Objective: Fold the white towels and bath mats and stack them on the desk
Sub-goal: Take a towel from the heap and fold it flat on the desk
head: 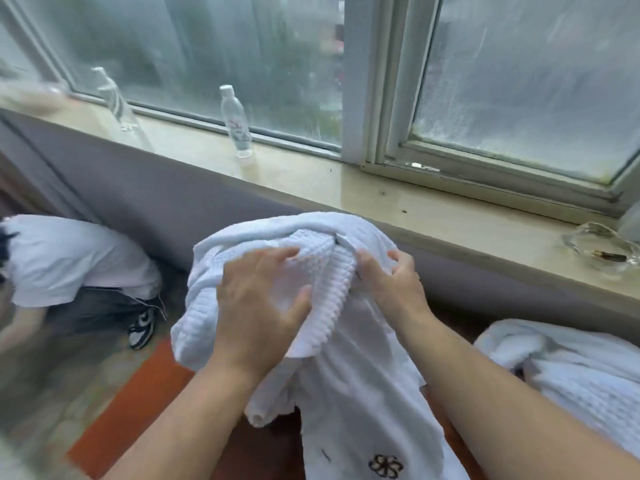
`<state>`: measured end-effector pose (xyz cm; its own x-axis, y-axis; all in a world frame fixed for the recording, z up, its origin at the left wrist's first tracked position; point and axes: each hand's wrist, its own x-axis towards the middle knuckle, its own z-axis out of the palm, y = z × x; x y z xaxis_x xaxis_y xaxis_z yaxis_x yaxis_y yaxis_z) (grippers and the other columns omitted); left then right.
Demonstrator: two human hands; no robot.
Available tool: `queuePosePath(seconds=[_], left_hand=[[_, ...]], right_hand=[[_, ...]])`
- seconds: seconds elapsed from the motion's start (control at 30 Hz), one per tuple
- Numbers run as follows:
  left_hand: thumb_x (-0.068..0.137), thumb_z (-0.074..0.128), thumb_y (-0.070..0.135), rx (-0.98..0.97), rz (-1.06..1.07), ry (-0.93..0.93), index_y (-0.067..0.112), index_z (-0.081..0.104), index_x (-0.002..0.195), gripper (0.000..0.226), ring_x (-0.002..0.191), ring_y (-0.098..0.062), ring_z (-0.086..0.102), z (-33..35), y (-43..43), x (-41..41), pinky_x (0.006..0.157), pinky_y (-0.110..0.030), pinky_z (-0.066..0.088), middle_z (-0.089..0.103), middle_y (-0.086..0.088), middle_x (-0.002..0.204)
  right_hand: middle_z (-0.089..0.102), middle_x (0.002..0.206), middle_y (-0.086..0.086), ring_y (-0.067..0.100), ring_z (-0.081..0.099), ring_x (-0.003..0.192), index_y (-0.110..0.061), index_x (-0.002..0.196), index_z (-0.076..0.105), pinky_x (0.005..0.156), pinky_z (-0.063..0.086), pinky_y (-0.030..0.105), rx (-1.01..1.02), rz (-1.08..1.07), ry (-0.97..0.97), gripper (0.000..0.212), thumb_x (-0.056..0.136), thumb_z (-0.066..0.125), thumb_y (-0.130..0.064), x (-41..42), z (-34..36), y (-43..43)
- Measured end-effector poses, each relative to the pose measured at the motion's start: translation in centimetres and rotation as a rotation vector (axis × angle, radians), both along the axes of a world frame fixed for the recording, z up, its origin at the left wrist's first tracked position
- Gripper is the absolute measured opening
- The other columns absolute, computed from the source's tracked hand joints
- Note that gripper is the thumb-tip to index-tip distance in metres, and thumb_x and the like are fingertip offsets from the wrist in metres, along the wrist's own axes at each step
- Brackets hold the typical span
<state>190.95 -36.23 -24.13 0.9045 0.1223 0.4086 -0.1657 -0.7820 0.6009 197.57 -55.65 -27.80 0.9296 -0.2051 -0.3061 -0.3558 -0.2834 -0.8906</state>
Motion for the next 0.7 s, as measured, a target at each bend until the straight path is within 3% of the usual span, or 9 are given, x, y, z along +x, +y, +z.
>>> queuePosePath(seconds=[0.07,0.13,0.2,0.33,0.5,0.57,0.6,0.7], left_hand=[[0.064,0.068,0.077,-0.067,0.103,0.289,0.045,0.032,0.148,0.096,0.143,-0.025,0.024,-0.9,2.6,1.5,0.119,-0.046,0.024,0.033,0.004,0.154],[0.042,0.068,0.089,-0.102,0.018,0.629,0.049,0.003,0.155,0.137,0.149,-0.022,0.012,-2.4,4.1,3.0,0.121,-0.049,0.02,0.015,0.004,0.162],[0.032,0.058,0.096,0.048,-0.034,0.736,0.051,-0.005,0.153,0.143,0.146,-0.026,0.017,-4.0,4.7,4.3,0.116,-0.056,0.027,0.02,0.0,0.158],[0.044,0.049,0.1,0.173,0.051,0.615,0.044,0.019,0.141,0.116,0.132,-0.024,0.031,-5.9,4.4,6.1,0.102,-0.055,0.031,0.037,0.003,0.14],[0.071,0.04,0.091,0.176,-0.035,0.446,0.036,0.037,0.101,0.063,0.102,-0.016,0.049,-7.2,4.1,5.4,0.083,-0.041,0.03,0.049,0.014,0.101],[0.08,0.051,0.079,0.104,-0.049,0.393,0.034,0.048,0.1,0.049,0.097,-0.021,0.058,-7.0,4.6,5.1,0.083,-0.041,0.037,0.061,0.01,0.096],[0.082,0.056,0.073,0.076,-0.055,0.382,0.032,0.054,0.103,0.046,0.098,-0.024,0.061,-6.8,4.9,5.0,0.084,-0.042,0.042,0.066,0.008,0.098],[0.081,0.063,0.063,-0.015,-0.079,0.389,0.032,0.064,0.11,0.042,0.099,-0.028,0.065,-5.8,5.2,4.0,0.084,-0.041,0.049,0.073,0.004,0.103]], right_hand=[[0.038,0.155,-0.004,0.024,0.037,0.142,-0.034,0.154,0.024,0.111,0.034,0.041,-0.071,0.113,0.061,0.134,0.041,0.059,-0.097,1.1,0.0,1.4],[0.04,0.153,-0.008,0.022,0.039,0.139,-0.035,0.157,0.014,0.104,0.036,0.035,-0.093,0.246,0.133,0.151,0.03,0.072,-0.093,2.3,-0.3,2.4],[0.048,0.145,-0.009,0.02,0.048,0.132,-0.032,0.155,0.018,0.107,0.043,0.038,-0.109,0.295,0.149,0.149,0.032,0.086,-0.08,3.1,-1.0,3.1],[0.074,0.112,-0.003,0.018,0.071,0.101,-0.024,0.126,0.06,0.093,0.057,0.046,0.037,0.237,0.051,0.085,0.051,0.085,-0.053,3.7,-2.6,3.3],[0.078,0.094,-0.001,0.017,0.076,0.086,-0.031,0.097,0.075,0.07,0.061,0.035,0.146,0.28,-0.025,0.025,0.072,0.078,-0.032,2.6,-2.3,2.8],[0.079,0.092,0.003,0.022,0.076,0.083,-0.028,0.095,0.075,0.057,0.056,0.032,0.179,0.288,-0.019,0.021,0.075,0.079,-0.028,1.7,-1.7,2.6],[0.078,0.092,0.005,0.026,0.076,0.084,-0.024,0.097,0.075,0.058,0.056,0.034,0.196,0.274,-0.021,0.023,0.075,0.08,-0.028,1.2,-1.5,2.5],[0.077,0.099,0.011,0.034,0.074,0.094,-0.015,0.102,0.074,0.081,0.059,0.053,0.323,0.255,-0.035,0.03,0.075,0.082,-0.025,-0.6,-0.7,2.2]])
